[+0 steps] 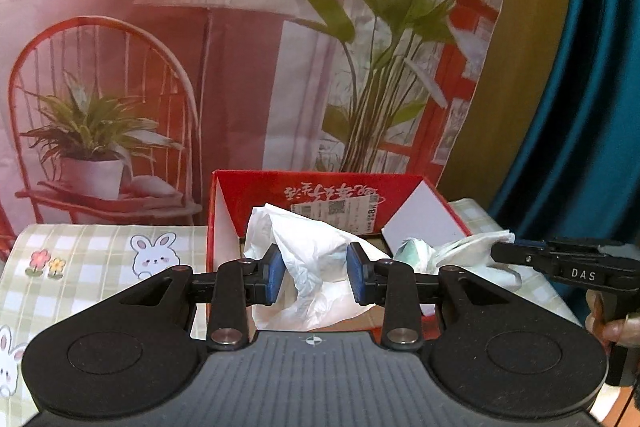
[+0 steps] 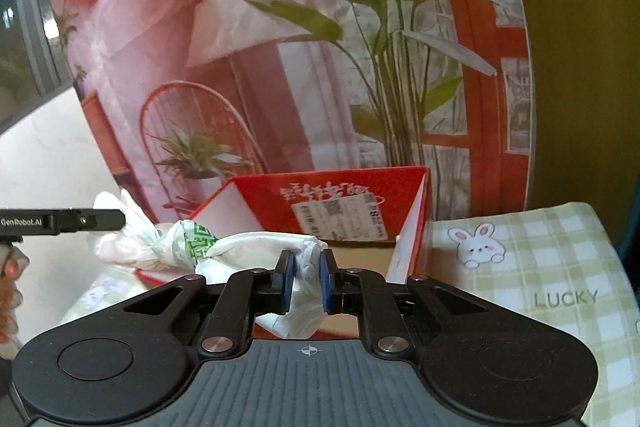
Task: Organize soft objects
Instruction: 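Carry the white bundle into the red box and open both grippers, then move both grippers to the orange floral cloth beside the box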
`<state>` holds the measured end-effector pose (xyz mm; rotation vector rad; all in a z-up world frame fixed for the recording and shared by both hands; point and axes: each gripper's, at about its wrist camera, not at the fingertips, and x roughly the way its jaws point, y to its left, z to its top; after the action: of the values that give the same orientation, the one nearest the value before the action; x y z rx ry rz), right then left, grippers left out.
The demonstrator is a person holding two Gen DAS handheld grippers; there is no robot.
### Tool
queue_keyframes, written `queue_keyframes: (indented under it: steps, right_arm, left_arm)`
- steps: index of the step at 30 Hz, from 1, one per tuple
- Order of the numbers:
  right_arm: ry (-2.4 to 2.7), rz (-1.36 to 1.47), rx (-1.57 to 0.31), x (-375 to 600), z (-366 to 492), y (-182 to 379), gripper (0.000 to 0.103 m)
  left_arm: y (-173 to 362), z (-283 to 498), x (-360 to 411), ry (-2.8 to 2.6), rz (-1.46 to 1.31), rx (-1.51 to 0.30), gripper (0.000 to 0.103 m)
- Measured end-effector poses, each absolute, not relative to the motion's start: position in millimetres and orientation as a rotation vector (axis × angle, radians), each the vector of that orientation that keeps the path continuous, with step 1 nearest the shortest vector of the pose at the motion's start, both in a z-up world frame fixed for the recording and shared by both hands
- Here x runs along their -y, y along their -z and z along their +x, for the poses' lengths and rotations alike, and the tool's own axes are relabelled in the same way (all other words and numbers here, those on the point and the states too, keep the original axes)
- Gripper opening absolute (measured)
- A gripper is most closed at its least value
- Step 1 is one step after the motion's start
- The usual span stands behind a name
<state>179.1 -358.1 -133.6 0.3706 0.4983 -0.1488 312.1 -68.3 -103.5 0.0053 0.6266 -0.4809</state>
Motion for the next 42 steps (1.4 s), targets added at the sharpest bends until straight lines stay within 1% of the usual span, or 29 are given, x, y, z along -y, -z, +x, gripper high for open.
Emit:
queue_keyframes:
  steps: [8,12,14,17,18,21,27,34,42]
  right_arm:
    - [0.182,0.331,-0.58,370.9,218.8,156.0,0.013]
    - [0.192,0.329,-0.595,371.8,226.1,164.8,0.013]
    - [0.205,0.33,-0.596,372.2,227.8,167.0,0.014]
    - [0.225,0.32,-0.597,371.1,228.9,168.3,0.019]
    - [0.233,0.318,-0.595,370.5,228.6,168.7,0.022]
    - [0.24,0.331,-0.586,369.3,225.8,168.6,0.023]
    - [0.219,0.345,-0.545,359.0,215.2,158.5,0.023]
    - [0.171,0.335,-0.487,324.7,198.6,143.9,0.023]
    - [0.121,0.323,-0.485,290.6,181.8,141.3,0.023]
  left_arm:
    - [135.0,353.1,75.6,0.474,0.007,-0.747,0.036]
    - [143.2,361.8,76.3,0.478,0.011,-0.773,0.036]
    - [145.7,362.6,76.4,0.48,0.02,-0.778,0.039]
    - [147.2,360.7,77.2,0.48,0.031,-0.777,0.049]
    - [147.2,359.8,76.6,0.475,0.035,-0.777,0.055]
    - [144.3,355.7,74.9,0.47,0.044,-0.768,0.061]
    - [131.7,335.6,66.5,0.474,0.046,-0.748,0.062]
    - [116.7,301.4,50.8,0.474,0.04,-0.715,0.062]
    - [121.3,273.1,33.4,0.437,0.019,-0.711,0.062]
